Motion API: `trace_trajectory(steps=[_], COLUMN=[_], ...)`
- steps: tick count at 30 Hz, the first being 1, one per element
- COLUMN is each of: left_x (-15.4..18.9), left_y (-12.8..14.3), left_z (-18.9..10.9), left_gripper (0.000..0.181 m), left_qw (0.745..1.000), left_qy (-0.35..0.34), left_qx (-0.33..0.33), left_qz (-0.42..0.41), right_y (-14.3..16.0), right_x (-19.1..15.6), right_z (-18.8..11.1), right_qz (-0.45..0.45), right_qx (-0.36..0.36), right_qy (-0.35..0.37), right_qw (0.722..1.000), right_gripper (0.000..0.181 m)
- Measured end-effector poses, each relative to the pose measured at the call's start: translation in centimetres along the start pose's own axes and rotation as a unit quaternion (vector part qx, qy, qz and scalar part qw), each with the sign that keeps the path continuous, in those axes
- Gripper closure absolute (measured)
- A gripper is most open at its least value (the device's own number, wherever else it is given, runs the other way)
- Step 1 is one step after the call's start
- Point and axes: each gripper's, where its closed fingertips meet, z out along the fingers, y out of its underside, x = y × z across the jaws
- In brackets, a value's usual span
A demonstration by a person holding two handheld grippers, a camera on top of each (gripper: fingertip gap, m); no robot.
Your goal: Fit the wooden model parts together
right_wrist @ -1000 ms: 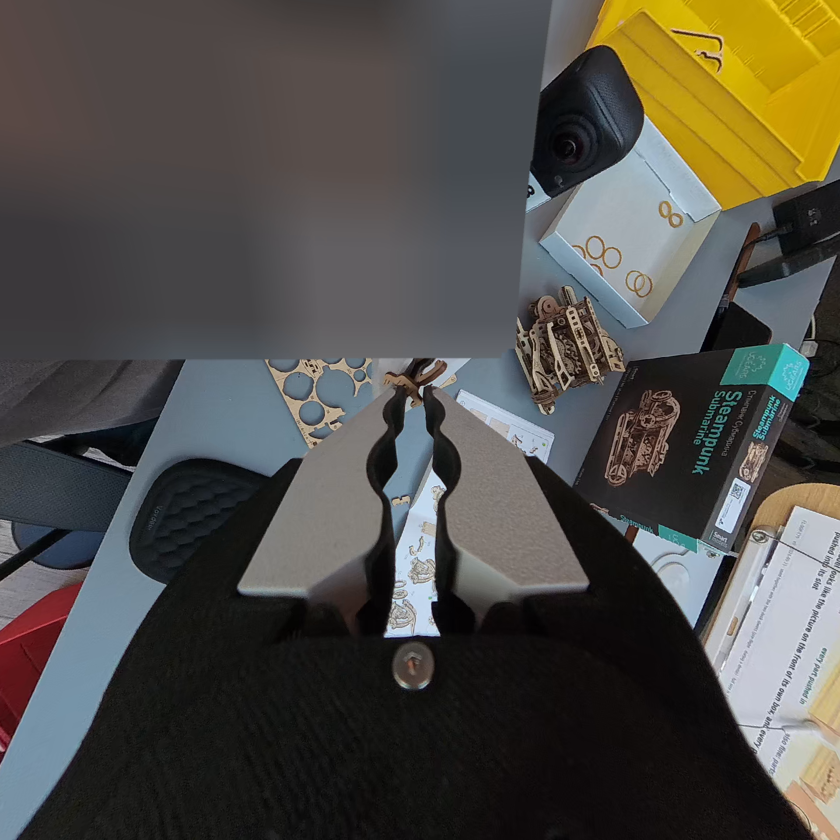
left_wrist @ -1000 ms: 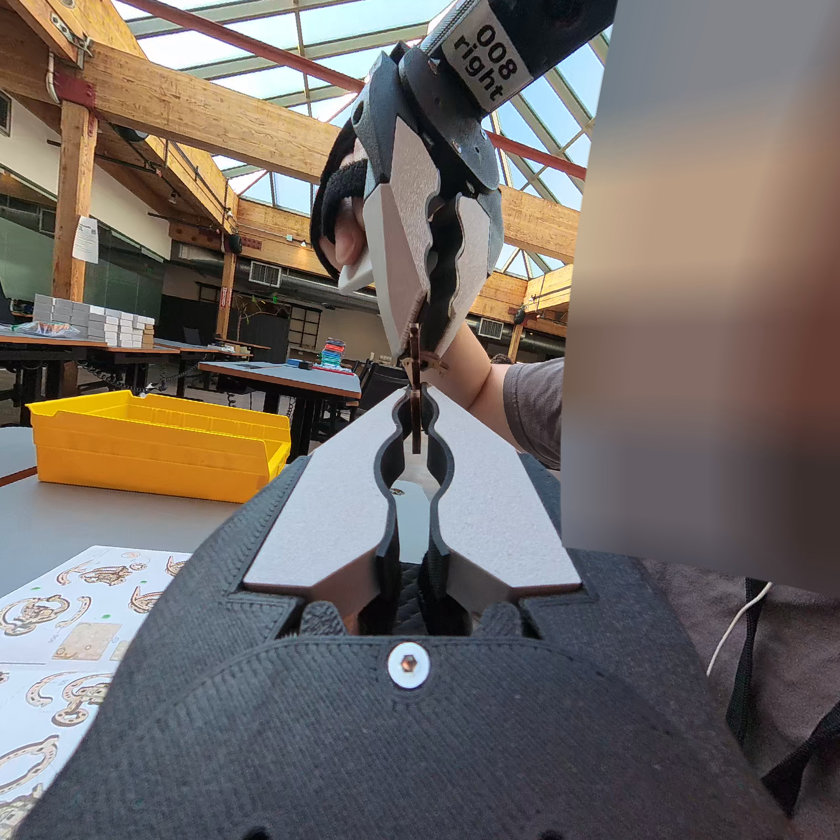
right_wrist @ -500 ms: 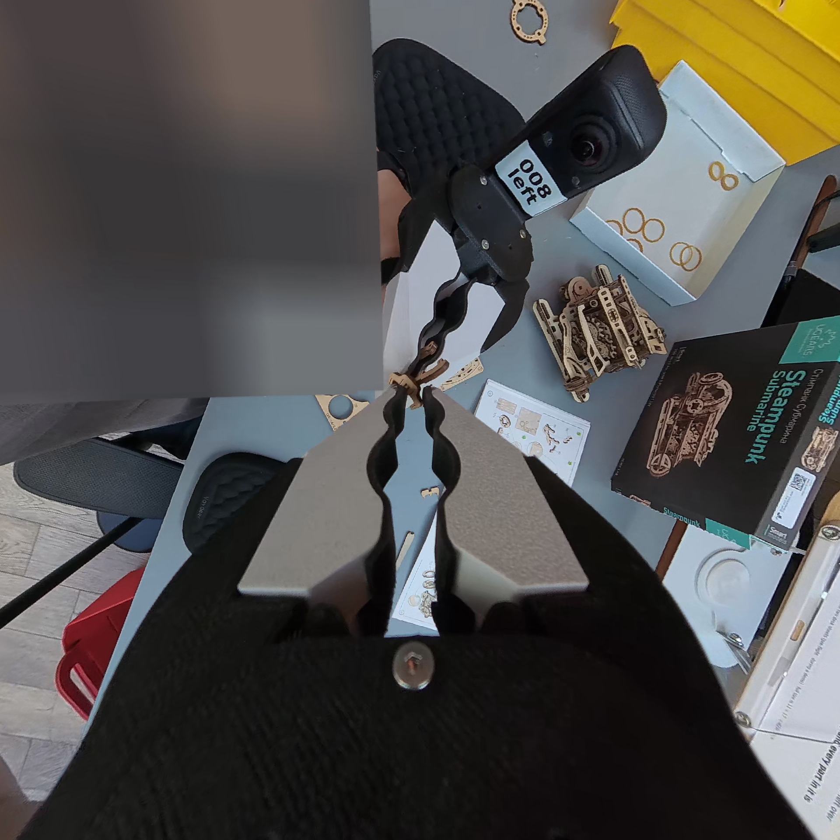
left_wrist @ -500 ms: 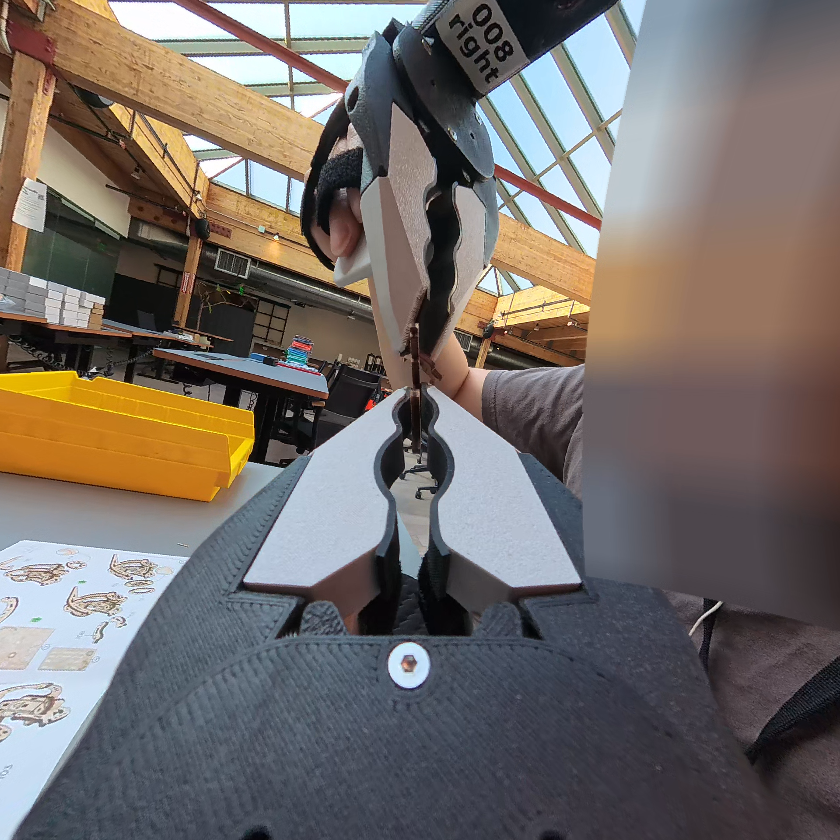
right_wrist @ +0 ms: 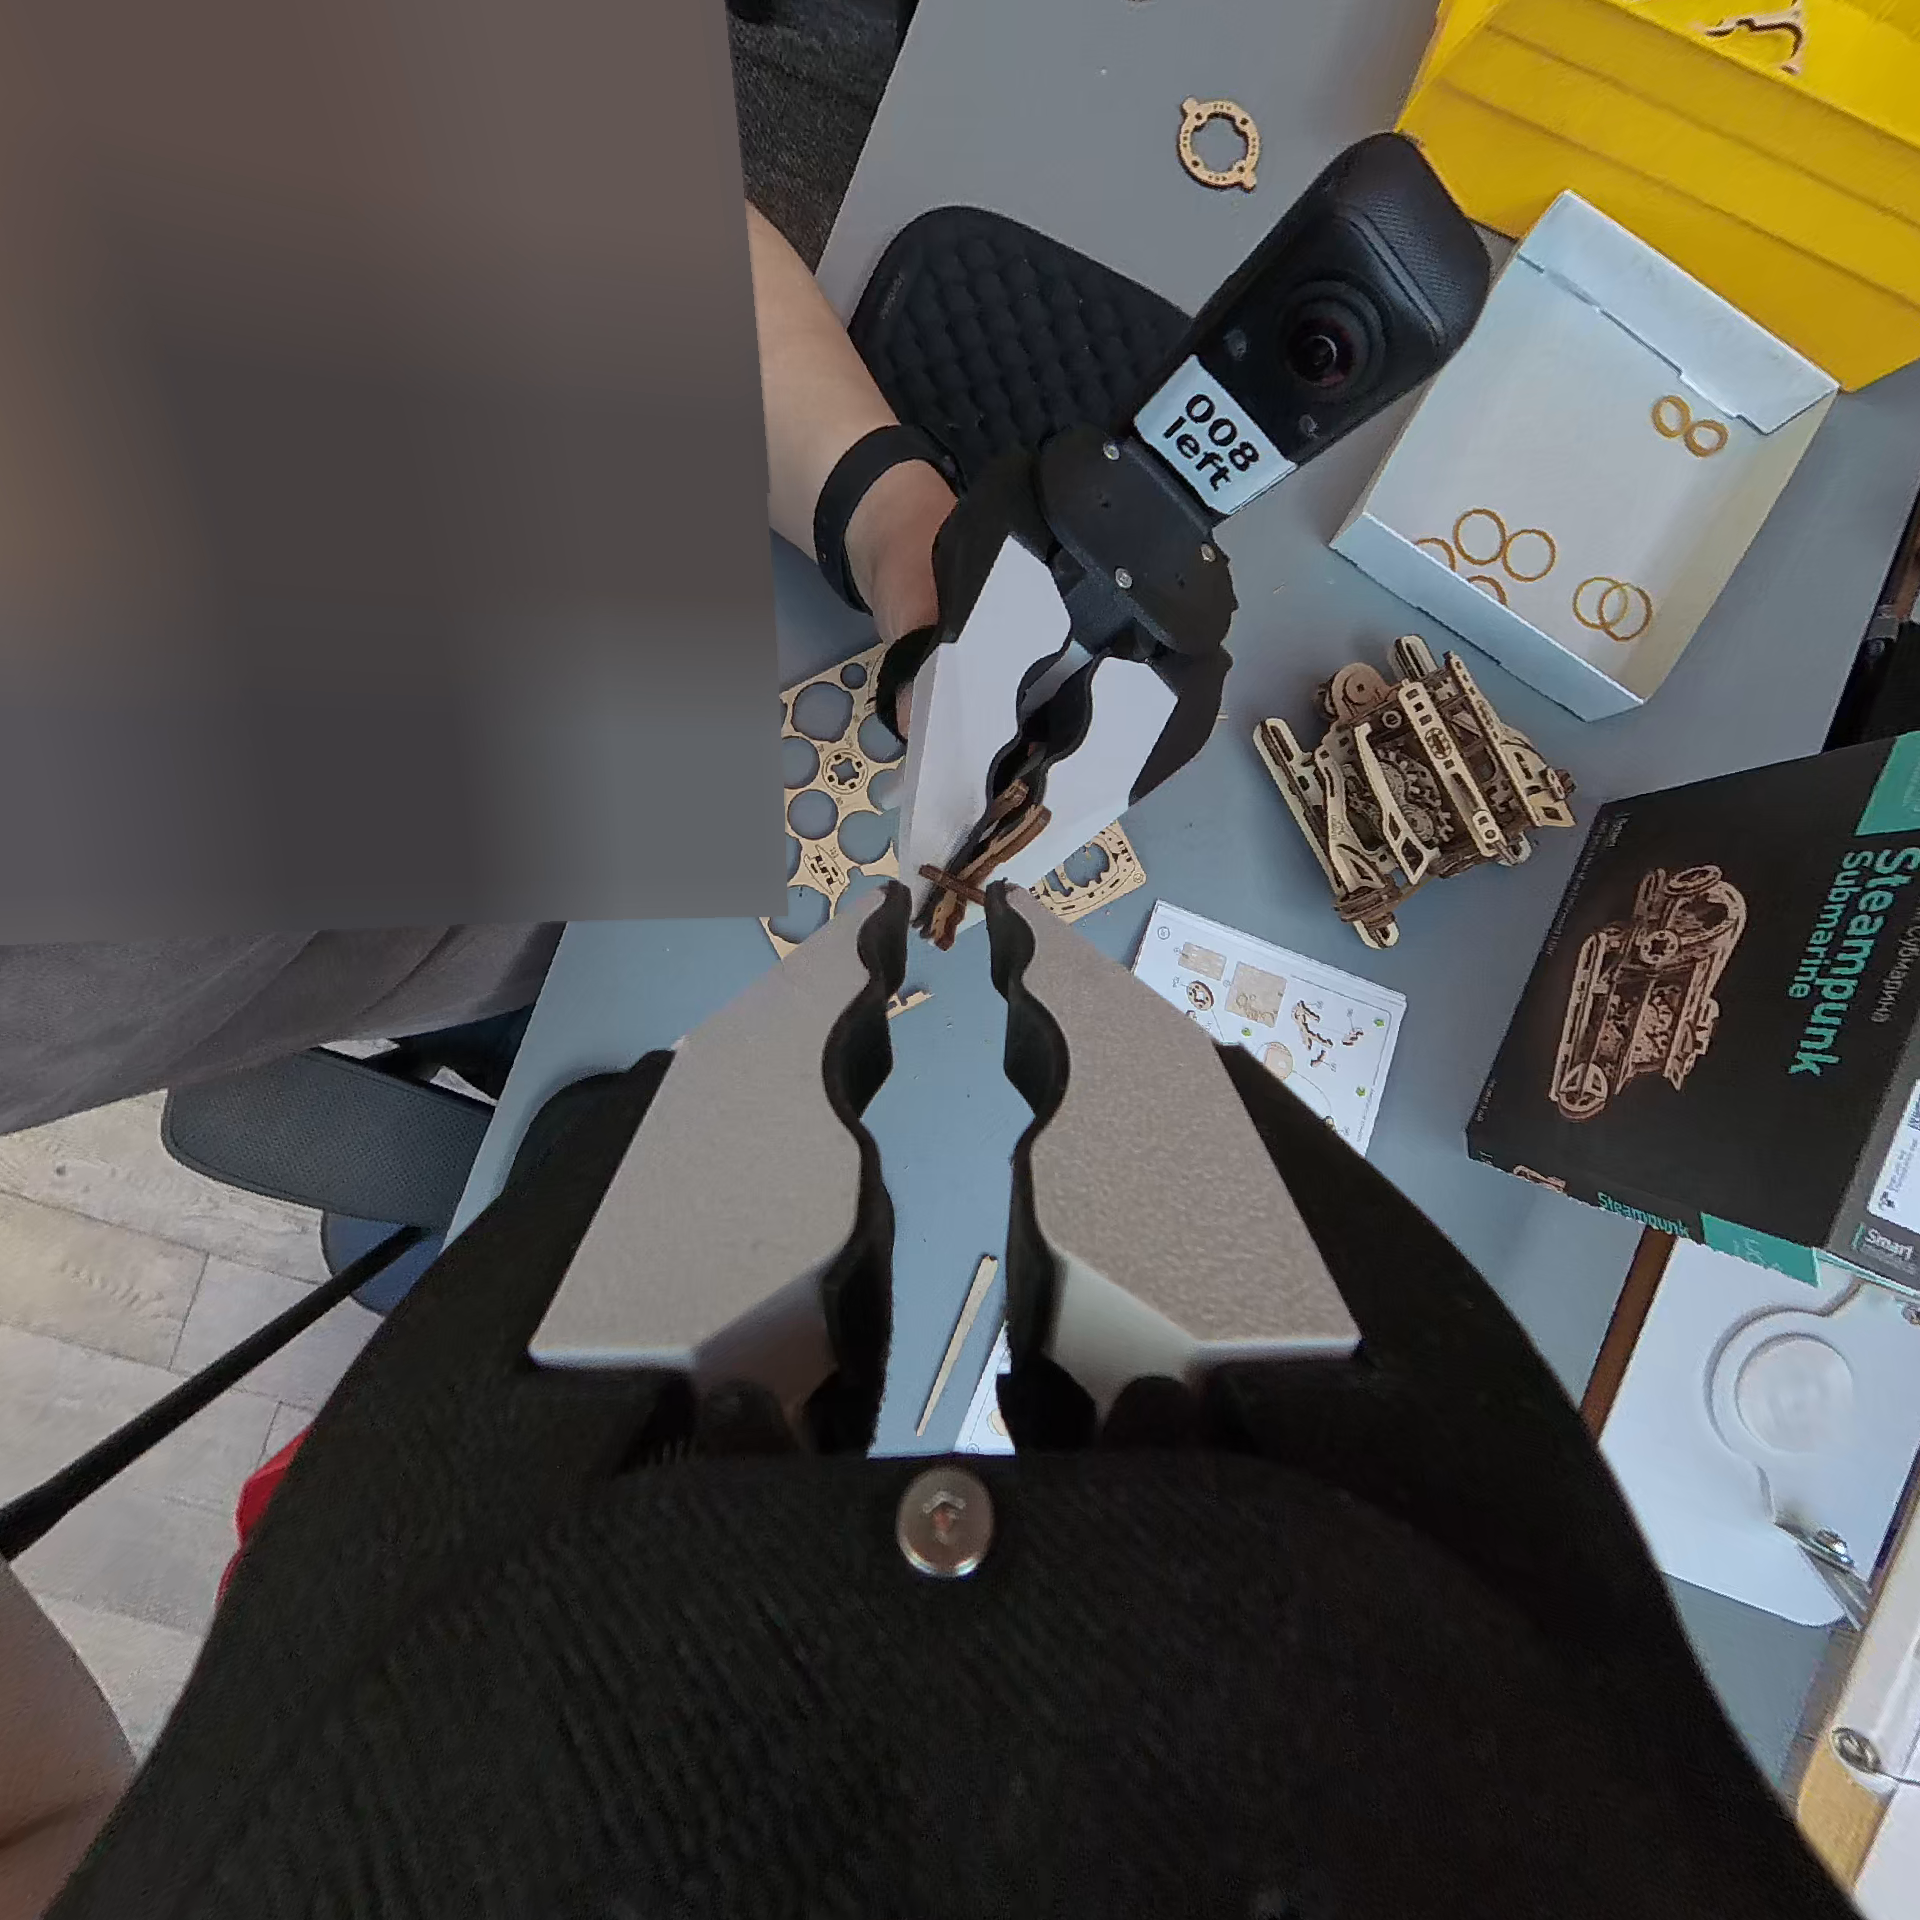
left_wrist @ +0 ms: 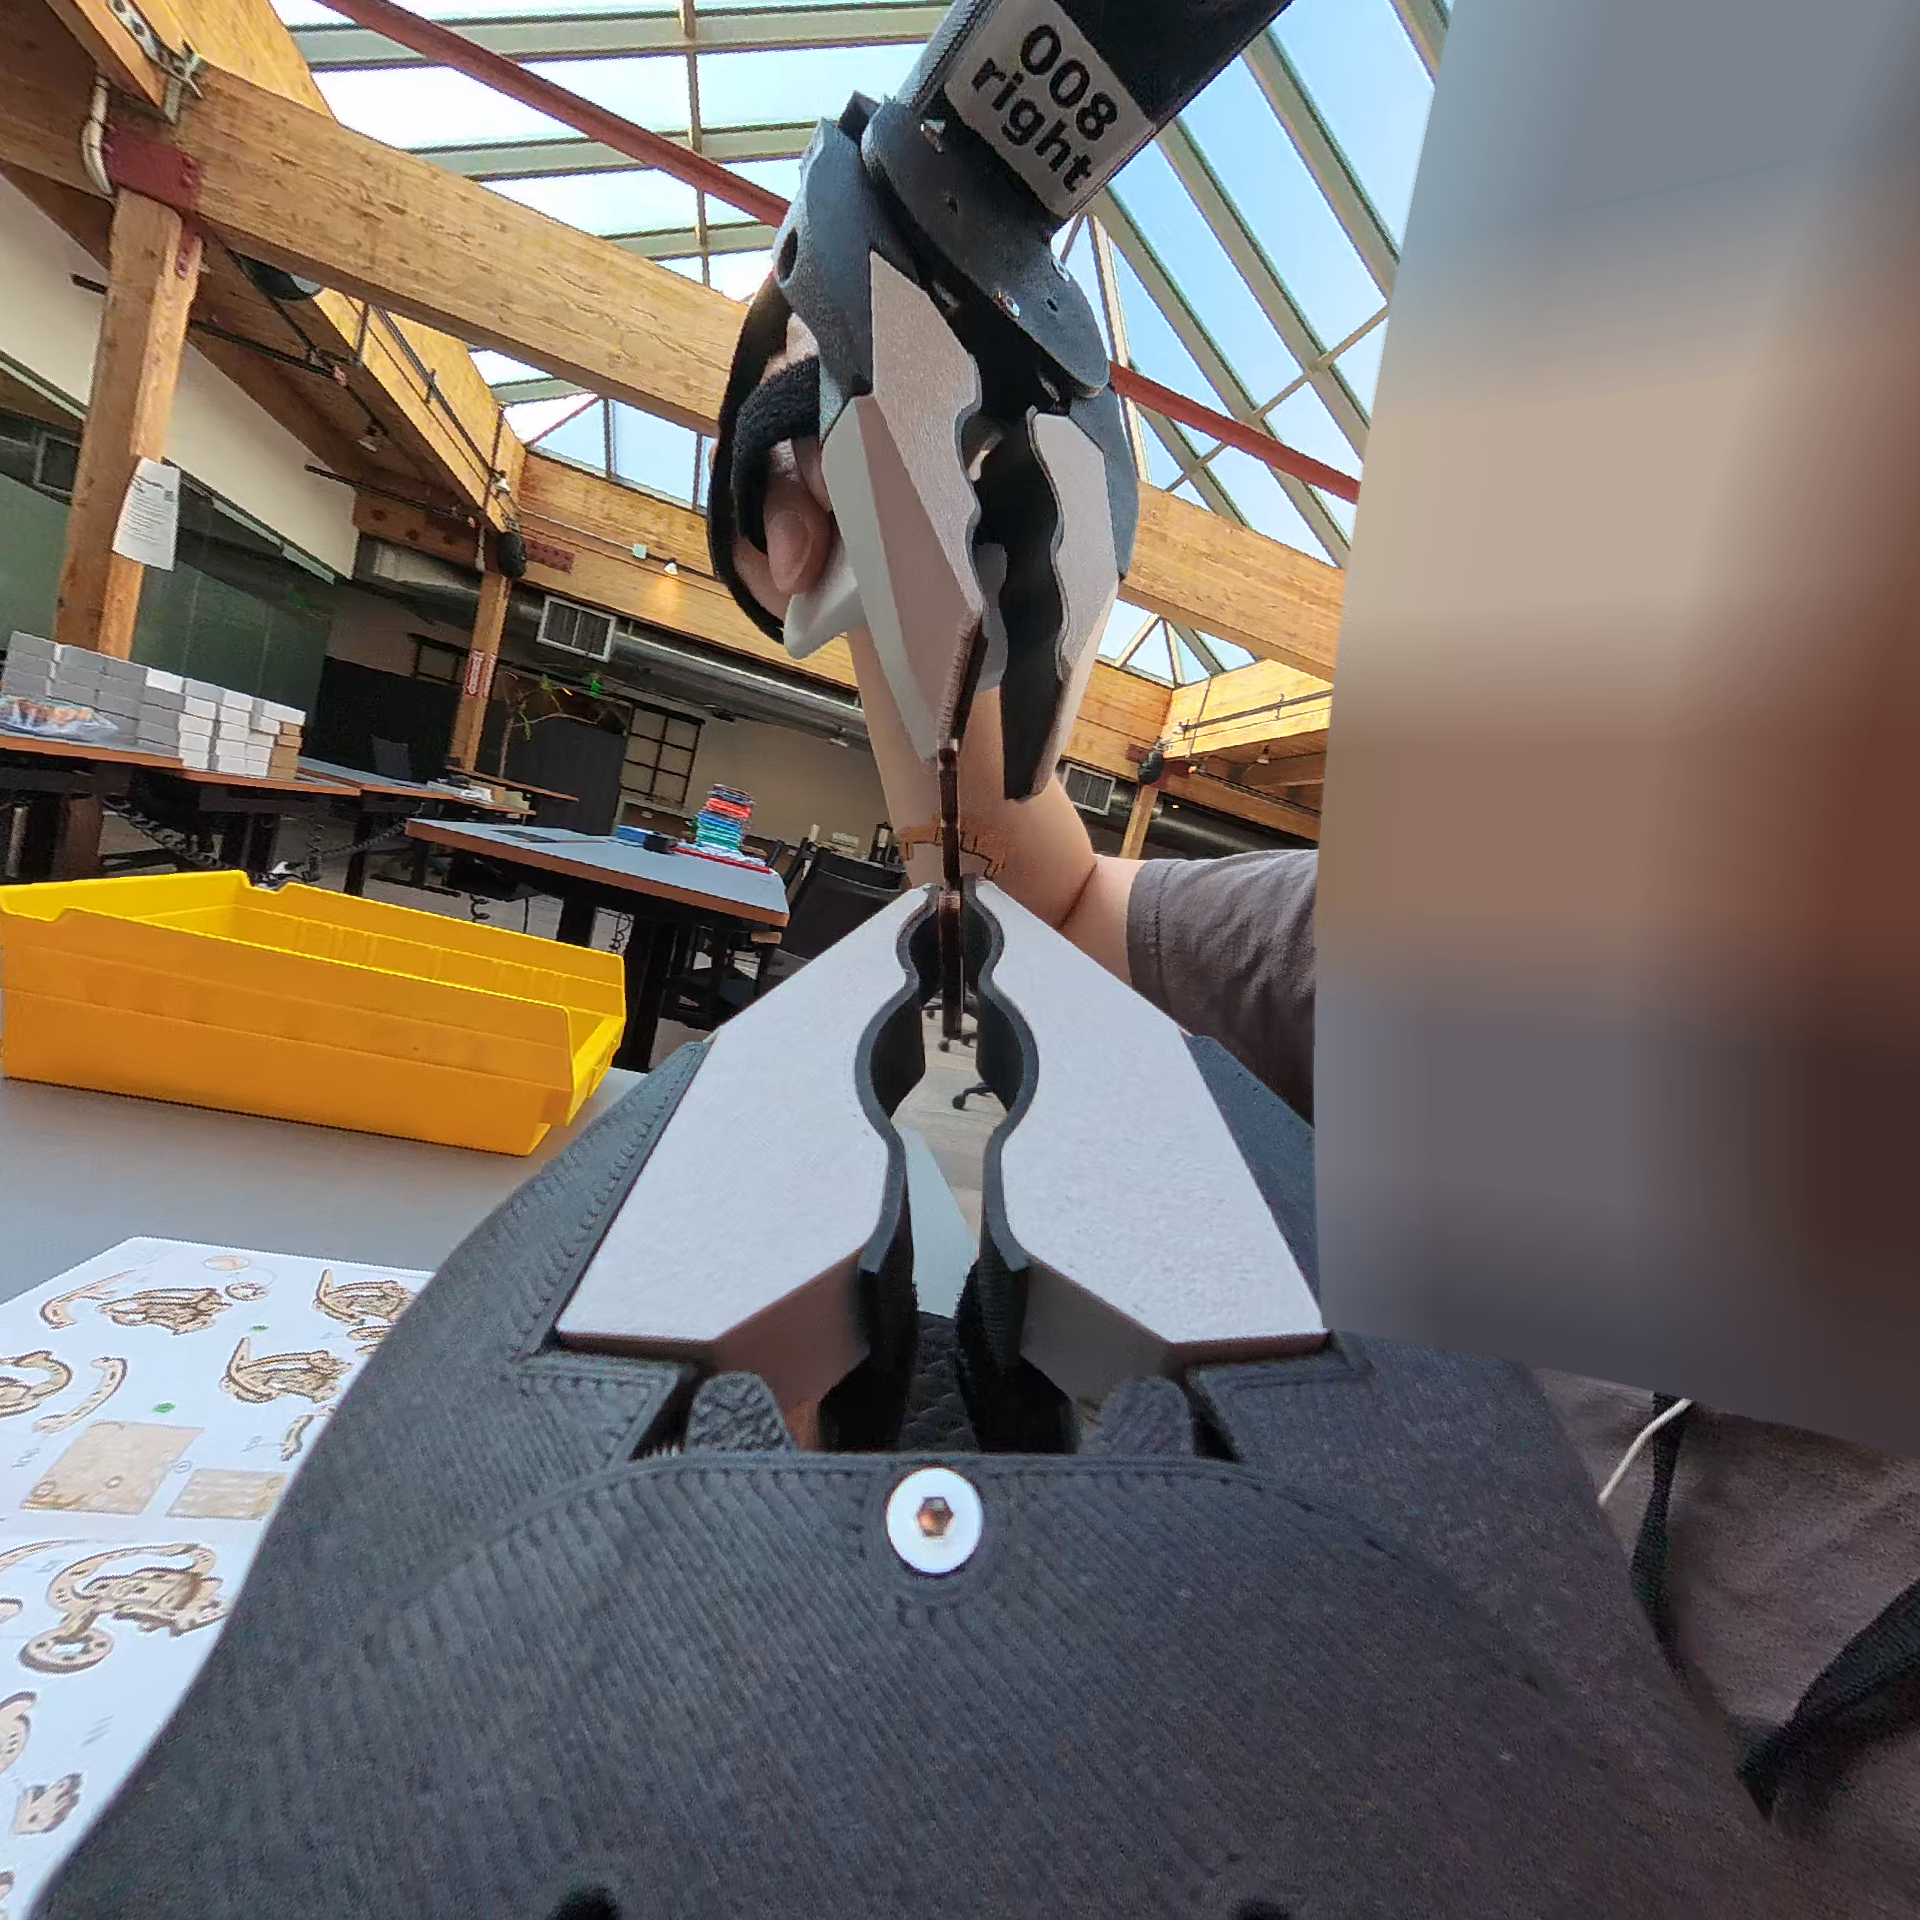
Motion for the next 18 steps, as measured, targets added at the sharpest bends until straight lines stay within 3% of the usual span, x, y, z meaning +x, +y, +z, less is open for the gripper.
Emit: trace_trajectory(steps=[1,7,18], left_x=[-0.2,-1.4,-2.2], left_y=[-0.1,0.3,0.8], left_z=[-0.1,-0.2,-0.2], left_gripper=[0.181,0.181,0.181], left_qw=[1.000,0.994,0.987], left_qy=[-0.010,-0.074,-0.110], left_qx=[0.000,-0.021,-0.038], left_qz=[0.010,0.078,0.110], right_y=[-0.1,-0.3,1.8], right_x=[0.2,1.3,1.4], right_z=[-0.3,-0.7,1.2], right_qz=[0.007,0.079,0.049], right_qx=[0.010,0.089,-0.025], right_qy=[0.008,0.044,0.066], right_qw=[1.000,0.992,0.996], right_gripper=[0.166,0.162,0.163])
